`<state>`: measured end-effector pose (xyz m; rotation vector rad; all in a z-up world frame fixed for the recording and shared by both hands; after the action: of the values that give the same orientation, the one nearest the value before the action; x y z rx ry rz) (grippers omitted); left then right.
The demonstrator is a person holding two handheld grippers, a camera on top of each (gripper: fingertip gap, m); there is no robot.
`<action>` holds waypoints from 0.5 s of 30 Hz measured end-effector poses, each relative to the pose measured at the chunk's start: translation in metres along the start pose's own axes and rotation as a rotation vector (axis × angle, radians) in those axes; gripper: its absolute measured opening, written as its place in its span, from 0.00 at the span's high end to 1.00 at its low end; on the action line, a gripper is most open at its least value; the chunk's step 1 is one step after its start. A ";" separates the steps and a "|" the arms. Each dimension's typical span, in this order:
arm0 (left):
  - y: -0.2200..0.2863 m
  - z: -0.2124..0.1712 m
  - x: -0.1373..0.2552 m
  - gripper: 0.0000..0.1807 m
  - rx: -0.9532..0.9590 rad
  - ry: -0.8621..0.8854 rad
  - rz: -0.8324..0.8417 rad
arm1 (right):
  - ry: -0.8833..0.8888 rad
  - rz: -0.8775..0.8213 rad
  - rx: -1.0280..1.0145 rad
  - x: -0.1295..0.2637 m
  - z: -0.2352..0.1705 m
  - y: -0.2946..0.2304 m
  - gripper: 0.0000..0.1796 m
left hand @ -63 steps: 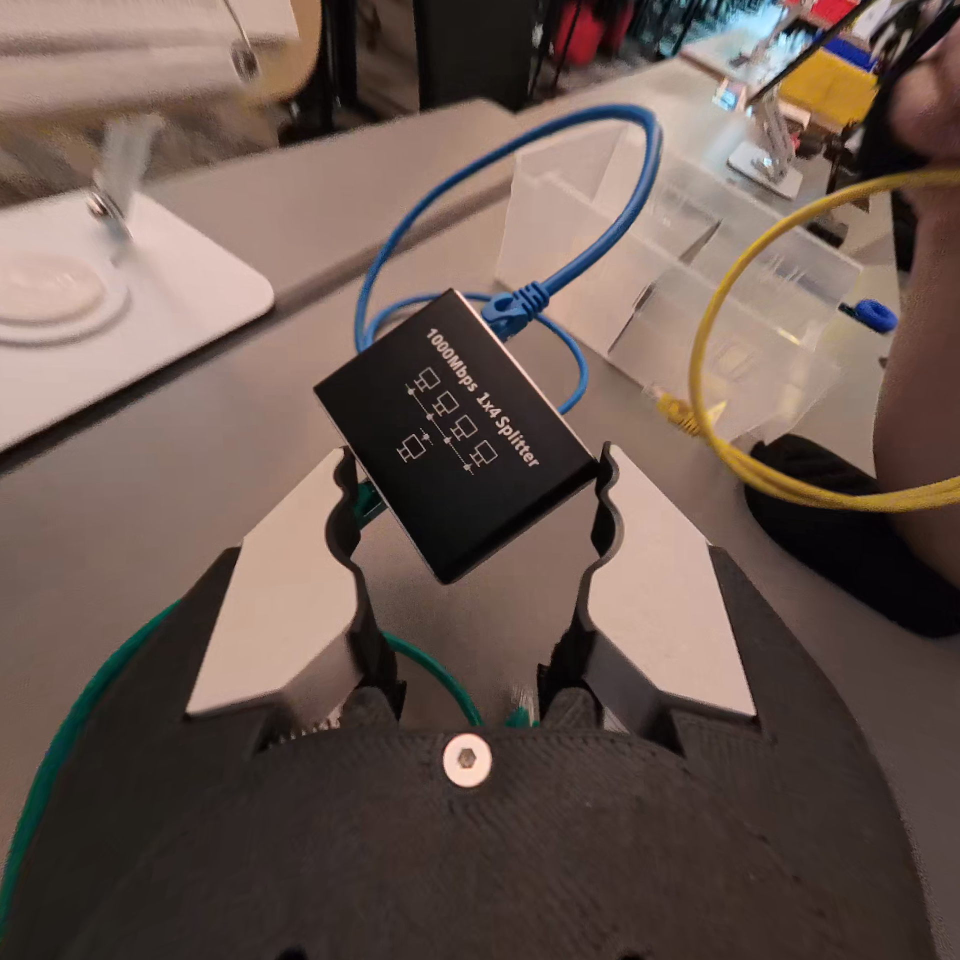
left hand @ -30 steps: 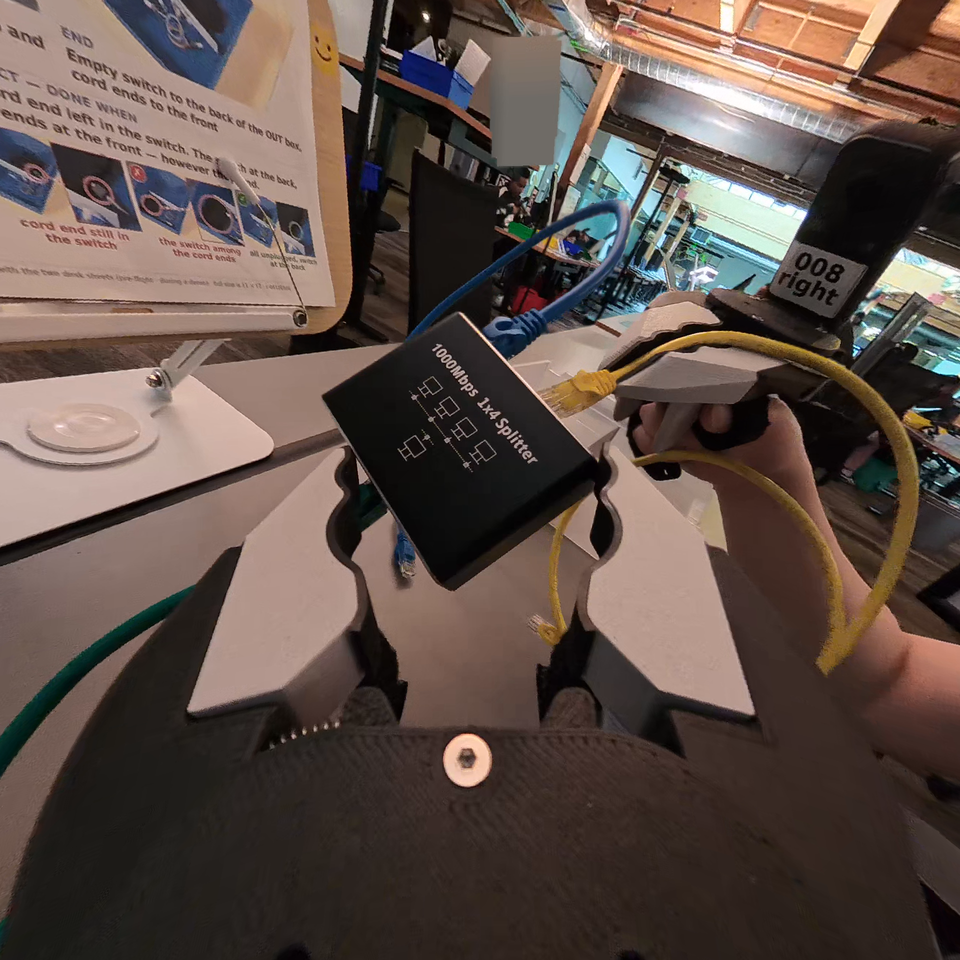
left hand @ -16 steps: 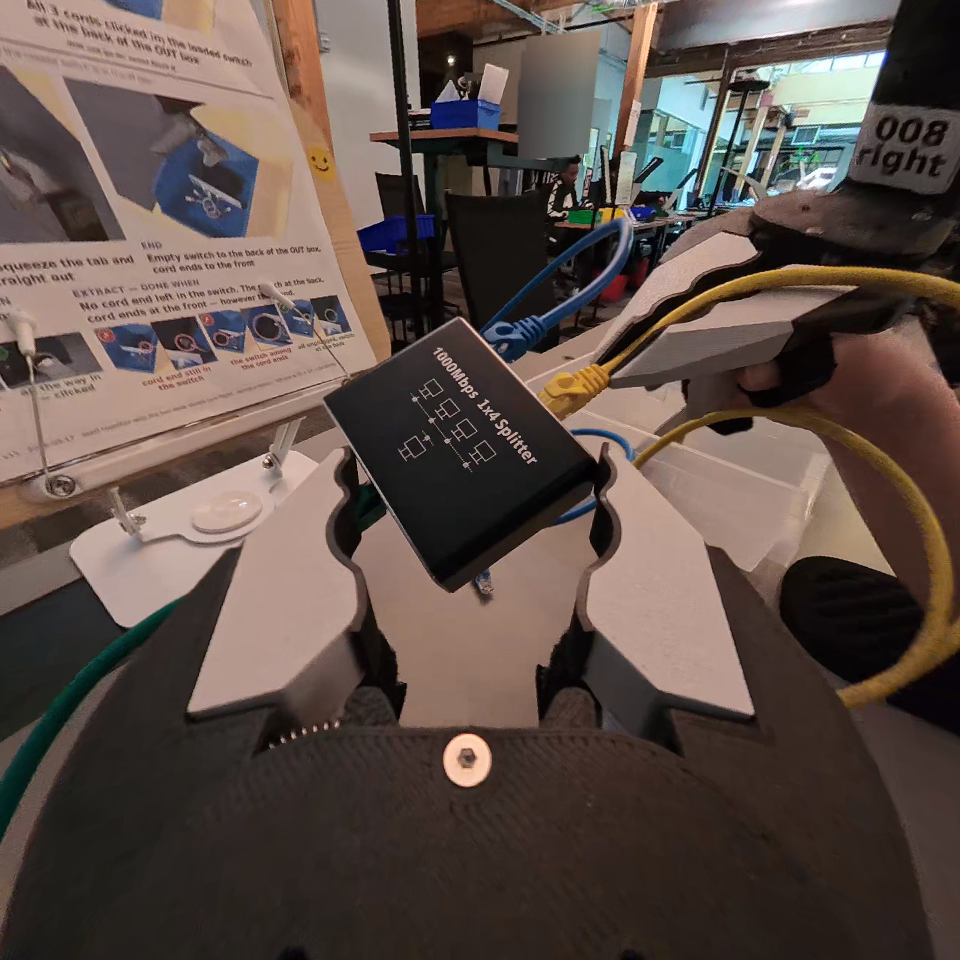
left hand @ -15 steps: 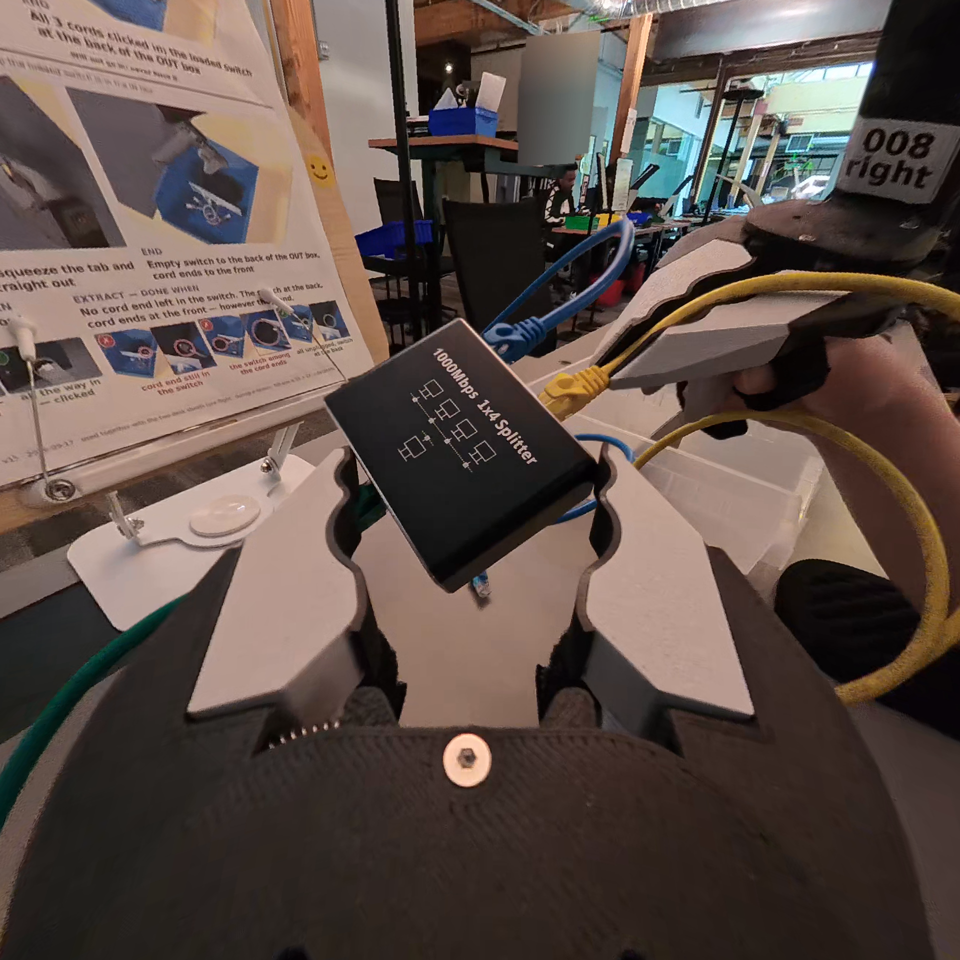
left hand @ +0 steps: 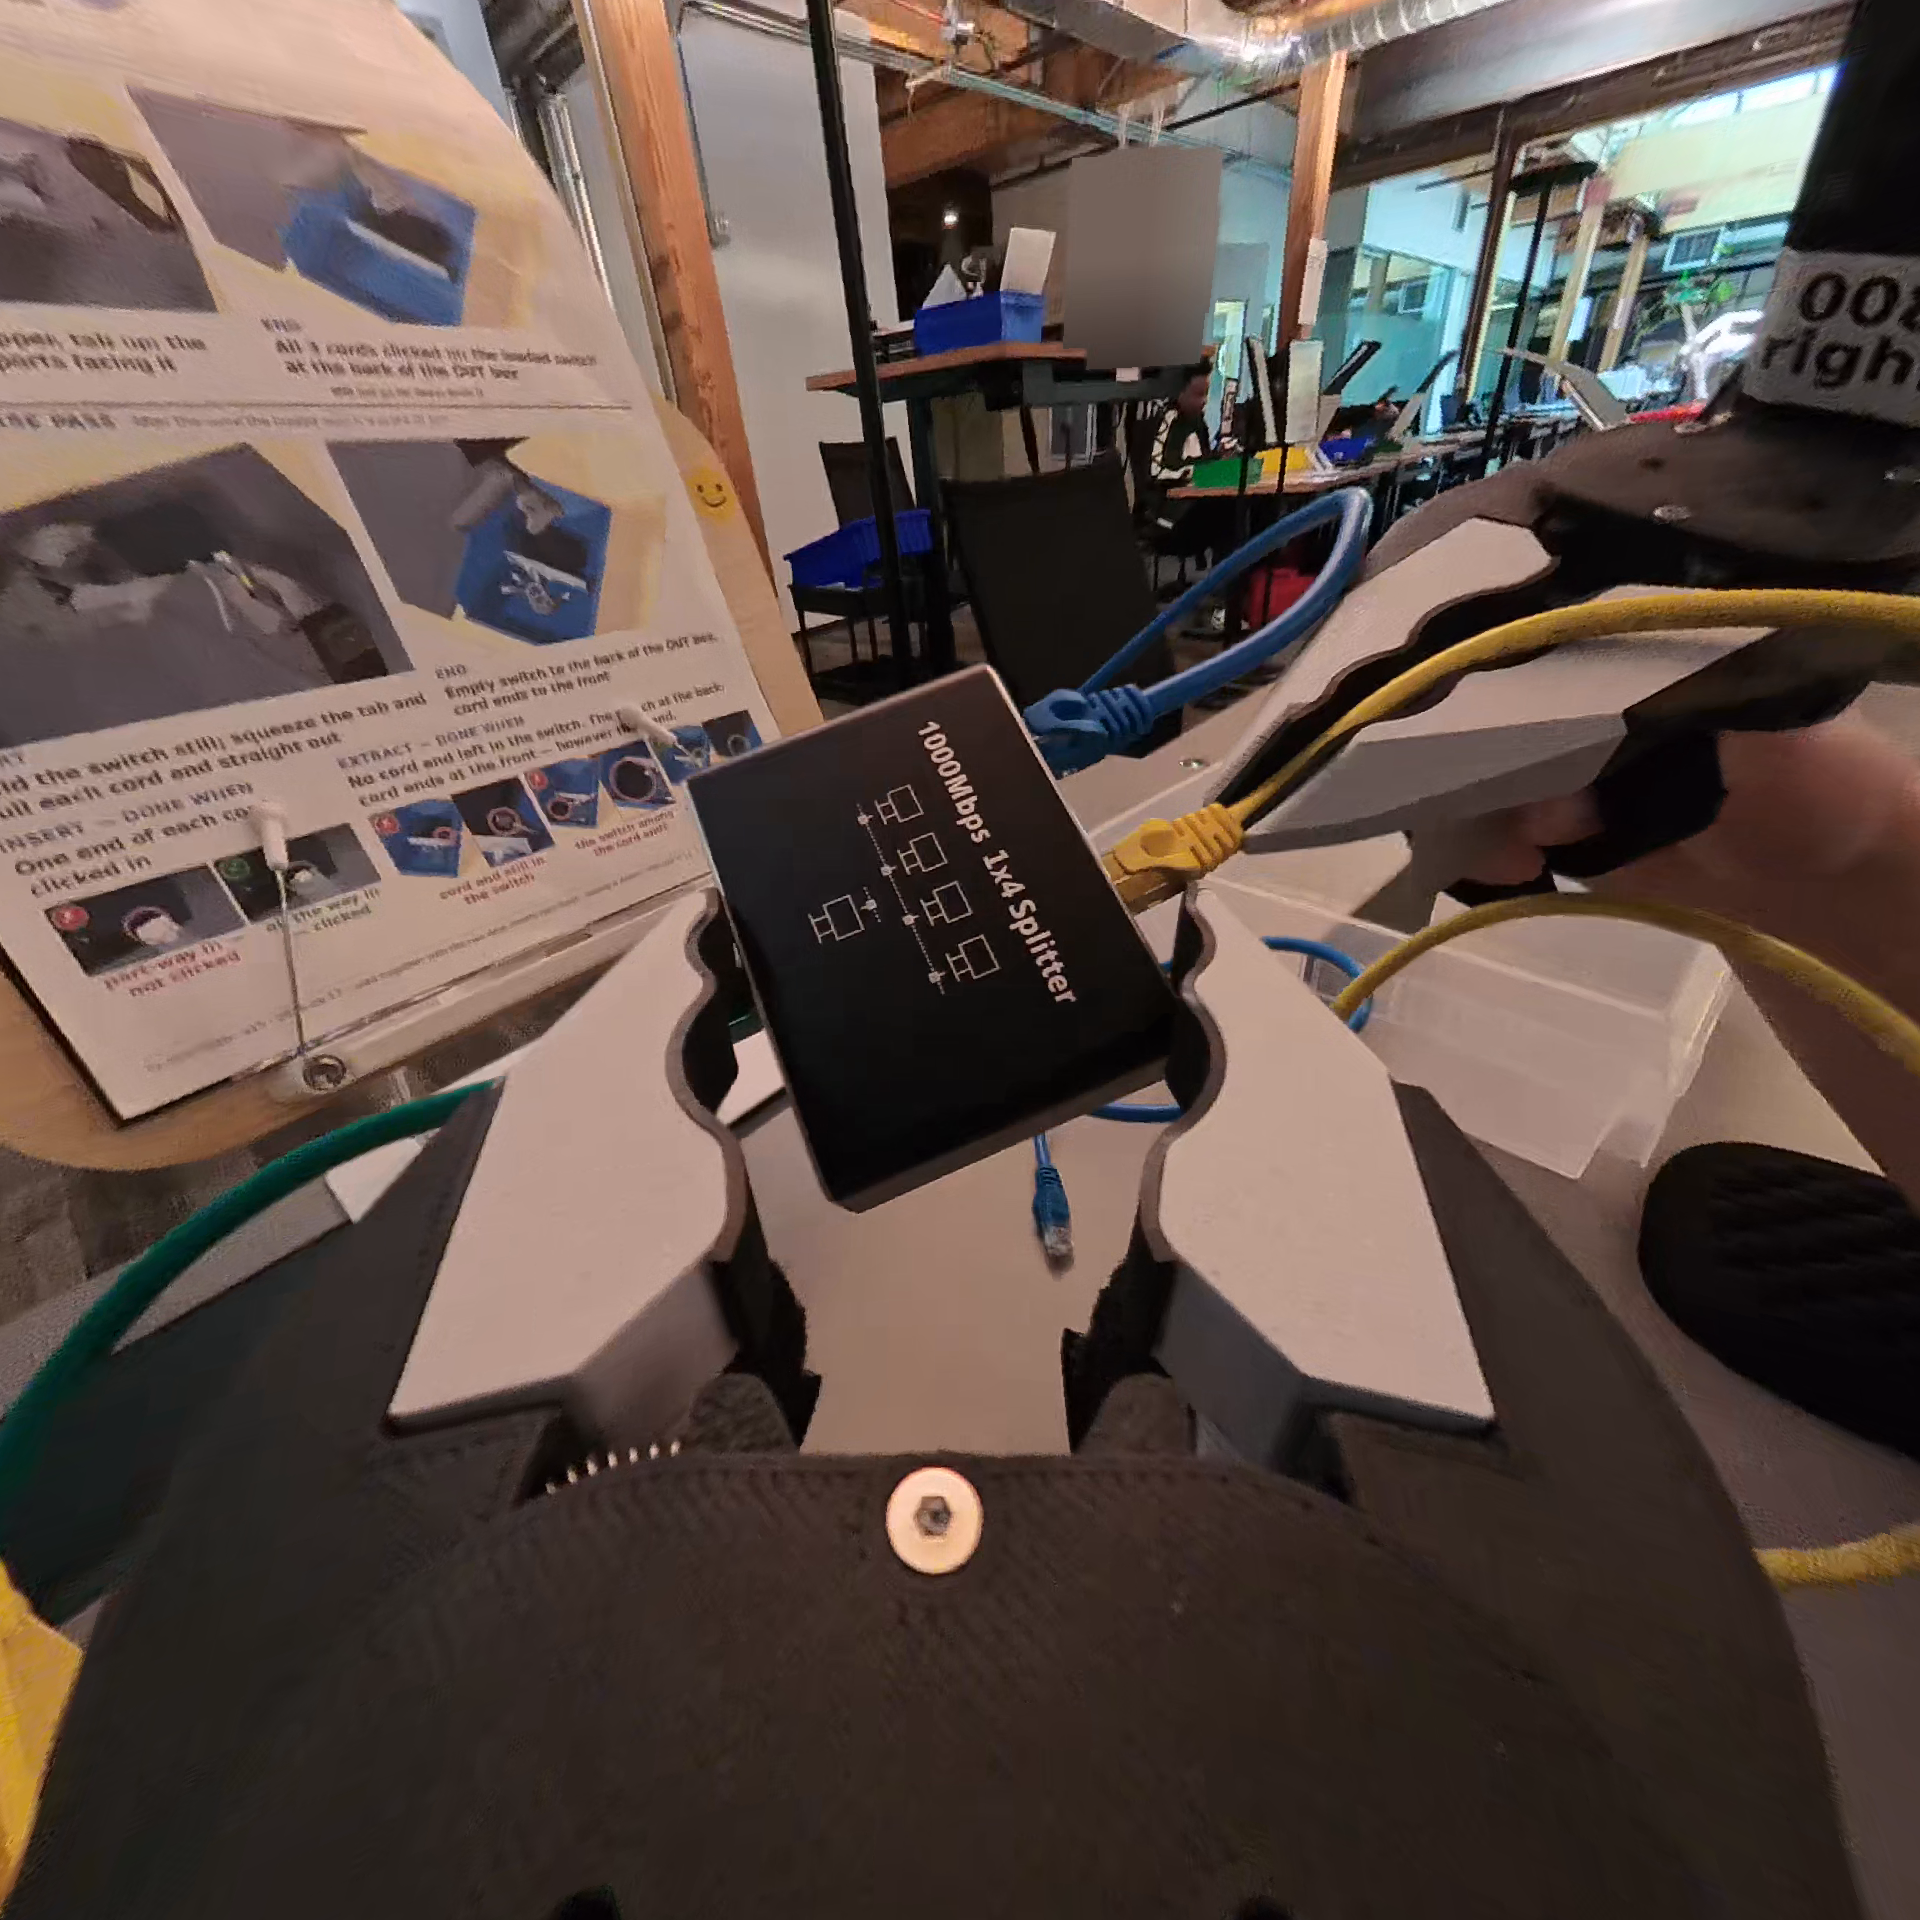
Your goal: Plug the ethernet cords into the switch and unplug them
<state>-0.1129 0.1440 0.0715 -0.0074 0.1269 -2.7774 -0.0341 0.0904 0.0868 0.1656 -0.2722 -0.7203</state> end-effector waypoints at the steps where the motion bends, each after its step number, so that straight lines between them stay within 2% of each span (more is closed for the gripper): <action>1: 0.001 0.001 0.000 0.53 -0.012 -0.002 -0.008 | 0.001 0.005 -0.003 0.002 0.001 0.000 0.98; 5: 0.010 0.005 -0.001 0.50 -0.040 0.014 -0.055 | 0.038 -0.022 0.023 0.012 0.013 -0.001 0.98; 9: 0.020 -0.005 -0.007 0.44 -0.284 -0.061 0.020 | 0.022 -0.024 0.059 0.014 0.021 -0.010 0.98; 12: 0.014 -0.016 -0.010 0.63 -0.416 -0.092 0.128 | 0.001 -0.033 0.108 0.016 0.025 -0.016 0.98; 15: 0.014 -0.014 -0.009 0.69 -0.406 -0.035 0.165 | -0.019 -0.067 0.165 0.018 0.028 -0.020 0.98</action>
<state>-0.0996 0.1351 0.0563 -0.1409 0.6478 -2.5390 -0.0421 0.0621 0.1122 0.3262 -0.3463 -0.7663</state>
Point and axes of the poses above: each gripper's, where its closed fingertips meet, x back along the fingers, z out of its top, y = z × x across the jaws, the point moved 4 cm from there along x, back along the fingers
